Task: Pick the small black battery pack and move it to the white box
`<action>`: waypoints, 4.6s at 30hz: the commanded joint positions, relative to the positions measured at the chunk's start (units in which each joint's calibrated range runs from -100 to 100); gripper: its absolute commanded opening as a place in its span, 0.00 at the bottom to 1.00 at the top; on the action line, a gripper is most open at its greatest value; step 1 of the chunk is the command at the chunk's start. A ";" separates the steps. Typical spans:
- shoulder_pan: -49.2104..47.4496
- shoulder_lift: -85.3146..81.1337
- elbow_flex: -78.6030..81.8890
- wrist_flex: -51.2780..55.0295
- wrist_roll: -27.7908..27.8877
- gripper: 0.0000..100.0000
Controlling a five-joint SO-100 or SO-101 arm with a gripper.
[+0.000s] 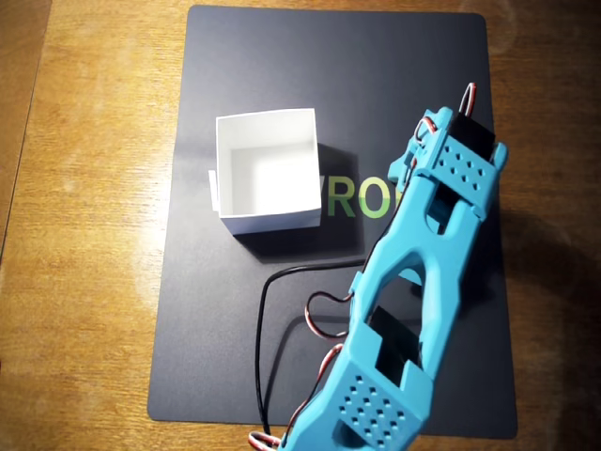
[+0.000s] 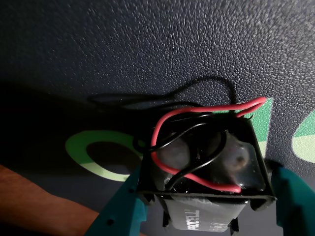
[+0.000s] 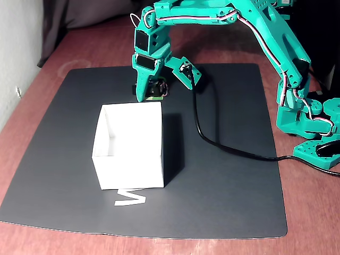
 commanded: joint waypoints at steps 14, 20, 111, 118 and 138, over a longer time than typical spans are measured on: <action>-1.97 0.22 -1.80 -0.96 -0.75 0.18; -2.08 0.31 -1.35 -0.96 -0.75 0.18; -53.11 -42.48 -0.81 20.87 -55.52 0.09; -52.29 -42.30 7.90 19.46 -58.07 0.09; -48.42 -42.30 34.11 -3.76 -55.25 0.09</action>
